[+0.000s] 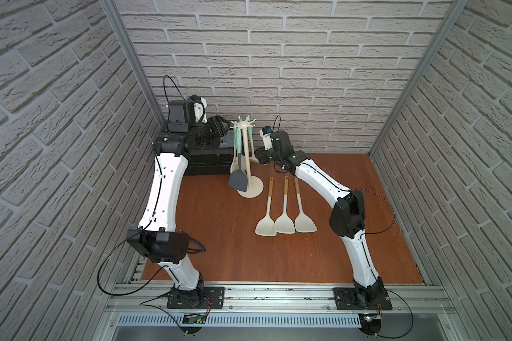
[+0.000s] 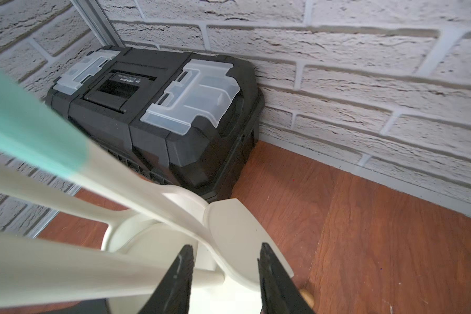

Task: Take the spatula off the kitchen utensil rack
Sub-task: Take off the spatula from the rack.

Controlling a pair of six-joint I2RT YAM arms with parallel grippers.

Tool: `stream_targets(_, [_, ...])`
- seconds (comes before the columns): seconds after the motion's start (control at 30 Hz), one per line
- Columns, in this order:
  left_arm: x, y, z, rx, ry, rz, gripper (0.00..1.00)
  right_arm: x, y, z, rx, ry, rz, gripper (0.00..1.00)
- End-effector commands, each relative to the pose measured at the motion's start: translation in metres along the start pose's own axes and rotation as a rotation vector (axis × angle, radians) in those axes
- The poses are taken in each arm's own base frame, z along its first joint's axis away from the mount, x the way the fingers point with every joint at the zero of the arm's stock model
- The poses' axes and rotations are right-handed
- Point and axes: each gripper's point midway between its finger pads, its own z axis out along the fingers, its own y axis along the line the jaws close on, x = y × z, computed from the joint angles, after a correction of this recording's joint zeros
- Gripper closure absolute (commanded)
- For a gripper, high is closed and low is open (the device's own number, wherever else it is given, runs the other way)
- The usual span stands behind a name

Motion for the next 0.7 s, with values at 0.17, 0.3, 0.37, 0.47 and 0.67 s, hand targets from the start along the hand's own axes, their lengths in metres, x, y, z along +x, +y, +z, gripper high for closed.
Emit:
stream_targets(0.17, [-0.012, -0.004, 0.007, 0.044, -0.025, 0.014, 0.38, -0.033, 0.026, 0.001, -0.137, -0.126, -0.086, 0.56])
stream_targets(0.3, [-0.010, -0.002, 0.012, 0.049, -0.014, 0.008, 0.38, -0.027, 0.024, 0.000, -0.135, -0.127, -0.086, 0.54])
stream_targets(0.37, [-0.009, -0.001, 0.013, 0.051, -0.011, 0.004, 0.38, -0.025, 0.025, -0.001, -0.137, -0.137, -0.088, 0.53])
stream_targets(0.47, [-0.008, -0.003, 0.015, 0.064, -0.003, -0.005, 0.38, -0.027, 0.027, 0.000, -0.149, -0.153, -0.095, 0.52])
stream_targets(0.67, [-0.007, -0.004, 0.015, 0.068, 0.002, -0.010, 0.38, -0.038, 0.037, 0.010, -0.199, -0.184, -0.097, 0.52])
